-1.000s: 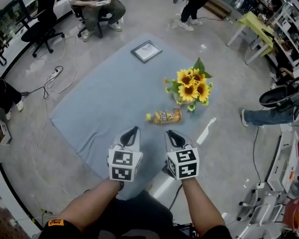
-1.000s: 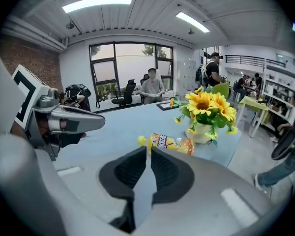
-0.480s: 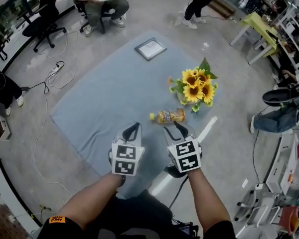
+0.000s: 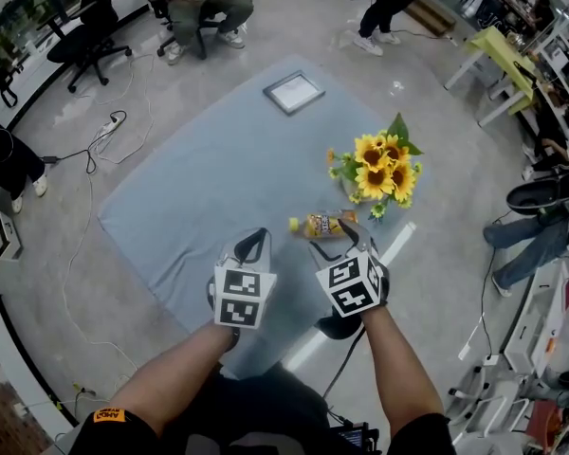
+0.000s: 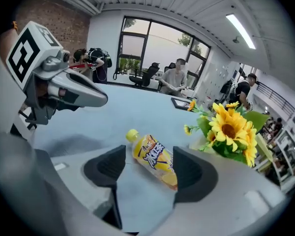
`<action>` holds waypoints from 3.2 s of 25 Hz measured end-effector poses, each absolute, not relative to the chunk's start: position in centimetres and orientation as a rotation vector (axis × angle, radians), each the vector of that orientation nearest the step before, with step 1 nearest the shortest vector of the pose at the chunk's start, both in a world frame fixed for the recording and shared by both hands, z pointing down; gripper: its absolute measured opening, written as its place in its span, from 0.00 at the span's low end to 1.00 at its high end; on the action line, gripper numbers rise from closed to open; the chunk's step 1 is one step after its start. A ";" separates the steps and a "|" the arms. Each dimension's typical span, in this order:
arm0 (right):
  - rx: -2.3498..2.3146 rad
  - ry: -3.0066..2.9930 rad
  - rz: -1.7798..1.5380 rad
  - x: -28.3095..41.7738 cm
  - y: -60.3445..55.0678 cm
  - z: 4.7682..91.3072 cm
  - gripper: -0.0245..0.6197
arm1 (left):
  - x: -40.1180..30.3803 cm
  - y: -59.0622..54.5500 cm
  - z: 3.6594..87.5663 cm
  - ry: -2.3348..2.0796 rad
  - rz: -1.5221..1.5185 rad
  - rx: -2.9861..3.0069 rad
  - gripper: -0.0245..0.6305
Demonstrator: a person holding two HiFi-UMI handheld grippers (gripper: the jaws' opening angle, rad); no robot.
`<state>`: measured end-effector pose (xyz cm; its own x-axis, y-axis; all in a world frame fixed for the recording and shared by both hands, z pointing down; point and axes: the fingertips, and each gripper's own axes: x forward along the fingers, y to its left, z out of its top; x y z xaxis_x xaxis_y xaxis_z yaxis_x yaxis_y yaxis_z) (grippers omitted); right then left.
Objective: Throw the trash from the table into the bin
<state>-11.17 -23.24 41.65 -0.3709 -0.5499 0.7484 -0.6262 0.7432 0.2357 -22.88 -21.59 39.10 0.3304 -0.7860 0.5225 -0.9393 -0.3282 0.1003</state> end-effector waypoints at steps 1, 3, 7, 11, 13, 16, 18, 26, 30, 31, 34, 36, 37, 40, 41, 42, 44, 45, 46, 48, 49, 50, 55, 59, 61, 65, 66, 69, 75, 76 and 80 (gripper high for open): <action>0.868 -2.046 0.087 -11.2 -23.4 41.9 0.49 | -22.9 -21.7 39.2 -1.526 0.544 2.215 0.05; 0.826 -2.019 0.031 -11.2 -23.7 42.5 0.51 | -22.7 -22.0 39.3 -1.525 0.544 2.213 0.05; 0.732 -1.972 -0.057 -11.5 -24.6 43.3 0.52 | -22.6 -22.2 39.5 -1.519 0.546 2.207 0.05; 0.620 -1.945 -0.085 -12.0 -25.0 44.4 0.52 | -22.9 -22.2 39.9 -1.521 0.548 2.189 0.05; 0.564 -1.921 -0.102 -12.0 -25.0 45.0 0.52 | -23.0 -22.3 39.9 -1.519 0.546 2.186 0.05; 0.499 -1.880 -0.137 -12.1 -24.9 45.9 0.52 | -23.1 -22.3 39.9 -1.517 0.548 2.185 0.05; 0.477 -1.861 -0.157 -12.1 -24.9 46.5 0.52 | -23.1 -22.3 40.0 -1.514 0.549 2.185 0.05; 0.456 -1.816 -0.214 -12.1 -26.0 47.3 0.52 | -23.0 -22.4 40.4 -1.501 0.549 2.183 0.05; 0.427 -1.767 -0.269 -11.8 -26.6 48.0 0.52 | -23.0 -22.6 40.4 -1.501 0.549 2.181 0.05; 0.418 -1.753 -0.285 -11.7 -26.8 48.1 0.52 | -23.1 -22.6 40.4 -1.501 0.550 2.180 0.05; 0.406 -1.742 -0.304 -11.7 -26.9 48.1 0.52 | -23.2 -22.4 40.3 -1.503 0.546 2.178 0.05; 0.412 -1.748 -0.296 -11.6 -26.9 47.9 0.51 | -23.2 -22.4 40.2 -1.505 0.543 2.179 0.05; 0.421 -1.754 -0.286 -11.6 -26.8 47.7 0.50 | -23.2 -22.4 40.2 -1.505 0.541 2.180 0.05; 0.458 -1.780 -0.253 -11.4 -26.5 47.2 0.47 | -23.1 -22.4 40.2 -1.503 0.538 2.185 0.05; 0.467 -1.787 -0.244 -11.3 -26.3 47.0 0.47 | -23.0 -22.4 40.2 -1.500 0.539 2.187 0.05; 0.474 -1.793 -0.237 -11.2 -26.1 46.8 0.47 | -22.8 -22.3 40.2 -1.498 0.540 2.190 0.05; 0.487 -1.804 -0.227 -11.2 -25.6 46.5 0.47 | -22.6 -22.2 40.1 -1.492 0.542 2.198 0.05; 0.495 -1.810 -0.222 -11.1 -25.4 46.3 0.47 | -22.5 -22.1 40.0 -1.488 0.542 2.202 0.05; 0.506 -1.816 -0.218 -11.1 -25.2 46.0 0.47 | -22.3 -22.0 40.0 -1.485 0.542 2.207 0.05; 0.531 -1.835 -0.206 -11.2 -24.8 45.3 0.47 | -22.1 -21.8 39.8 -1.479 0.541 2.217 0.05; 0.547 -1.848 -0.198 -11.3 -24.6 44.9 0.47 | -22.0 -21.7 39.7 -1.477 0.541 2.221 0.05; 0.565 -1.863 -0.187 -11.3 -24.3 44.5 0.47 | -21.9 -21.6 39.6 -1.475 0.542 2.225 0.05; 0.666 -1.937 -0.120 -11.3 -22.8 42.5 0.47 | -21.5 -20.9 39.5 -1.465 0.549 2.237 0.05; 0.717 -1.972 -0.093 -11.5 -21.5 41.3 0.47 | -21.3 -20.3 39.6 -1.456 0.546 2.245 0.05; 0.733 -1.980 -0.084 -11.6 -20.8 40.9 0.47 | -21.1 -20.1 39.3 -1.455 0.539 2.261 0.05; 0.772 -1.996 -0.052 -11.5 -19.7 40.2 0.47 | -20.9 -19.4 38.7 -1.444 0.532 2.282 0.05; 0.784 -2.003 -0.040 -11.5 -19.3 40.0 0.47 | -21.0 -19.3 38.6 -1.443 0.528 2.285 0.05; 0.828 -2.029 0.002 -11.4 -18.3 39.3 0.47 | -21.1 -18.6 38.4 -1.435 0.522 2.283 0.05; 0.906 -2.052 0.065 -11.4 -16.5 38.5 0.47 | -21.2 -17.2 38.3 -1.413 0.527 2.292 0.05; 0.918 -2.055 0.074 -11.4 -16.2 38.4 0.47 | -21.2 -16.9 38.3 -1.411 0.528 2.295 0.05; 0.970 -2.068 0.109 -11.3 -15.0 37.8 0.47 | -21.4 -15.9 38.1 -1.402 0.527 2.309 0.05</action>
<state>-11.29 -14.95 37.77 -0.3587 -0.5993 0.7157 -0.6714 0.6983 0.2482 -21.36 -15.92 38.10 0.4301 -0.7498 0.5028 -0.8953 -0.4257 0.1309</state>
